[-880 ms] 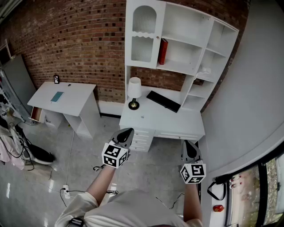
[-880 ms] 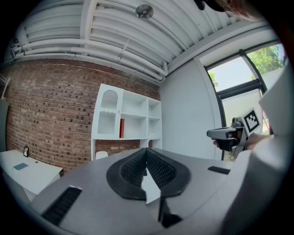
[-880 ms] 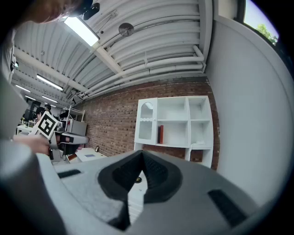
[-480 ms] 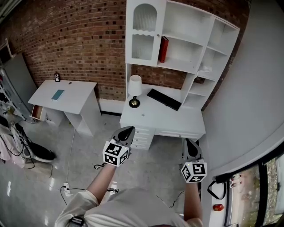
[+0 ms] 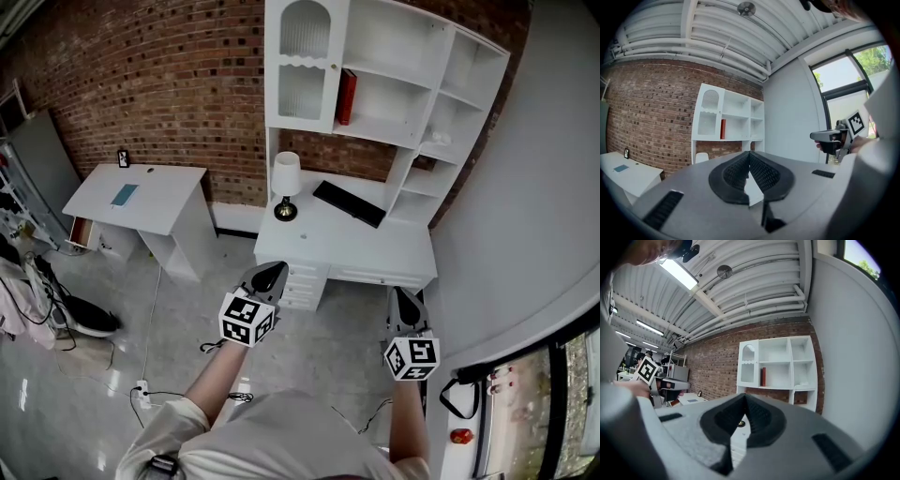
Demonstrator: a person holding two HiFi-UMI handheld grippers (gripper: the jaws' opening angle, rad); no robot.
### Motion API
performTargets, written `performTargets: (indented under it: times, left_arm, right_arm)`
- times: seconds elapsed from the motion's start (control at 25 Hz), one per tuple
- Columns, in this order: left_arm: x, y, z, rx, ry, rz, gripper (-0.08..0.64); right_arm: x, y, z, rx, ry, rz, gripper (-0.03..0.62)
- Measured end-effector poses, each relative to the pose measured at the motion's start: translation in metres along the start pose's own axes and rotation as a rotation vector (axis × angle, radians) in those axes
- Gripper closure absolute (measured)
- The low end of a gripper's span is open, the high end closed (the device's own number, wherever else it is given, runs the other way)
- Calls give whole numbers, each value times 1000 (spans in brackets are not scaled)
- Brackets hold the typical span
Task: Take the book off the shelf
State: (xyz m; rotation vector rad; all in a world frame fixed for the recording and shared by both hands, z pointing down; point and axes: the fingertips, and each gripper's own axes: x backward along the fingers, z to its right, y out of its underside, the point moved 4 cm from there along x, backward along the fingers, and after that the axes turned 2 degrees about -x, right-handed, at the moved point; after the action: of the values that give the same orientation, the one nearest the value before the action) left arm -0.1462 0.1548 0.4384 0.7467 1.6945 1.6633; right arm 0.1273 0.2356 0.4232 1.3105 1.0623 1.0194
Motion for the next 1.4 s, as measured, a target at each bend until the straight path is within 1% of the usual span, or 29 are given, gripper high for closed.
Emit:
performTargets:
  times: [0.32,0.48,0.56,0.64,0.76,0.96,1.16,1.4]
  left_arm:
    - [-13,6,12,13,-19,-12,566]
    - [-17,7,19,19,-34,-11,566]
    - [-19,8,23,20,-43,-10,566]
    - [-21,11,26,22,-53,-13,566]
    - [-21,15,31,27,-69,-16,566]
    - [-29,19,37,32,-82,-21,566]
    - [-39,20,41,34,-85,-20,566]
    - [-55,26,31,45,-95,-40,566]
  right_arm:
    - [-5,9,19,-12,-22,-8,589]
    - [-6,9,29,-8,-34,5,589]
    - [-7,10,34,-10,-43,10,564]
    - [-9,12,39,-12,-55,10,517]
    - [-11,17,44,-12,-63,1,469]
    - [-14,23,56,-8,-59,-10,409]
    - [-20,26,71,-2,-57,-22,394]
    - [-42,33,78,-11,-68,-45,391]
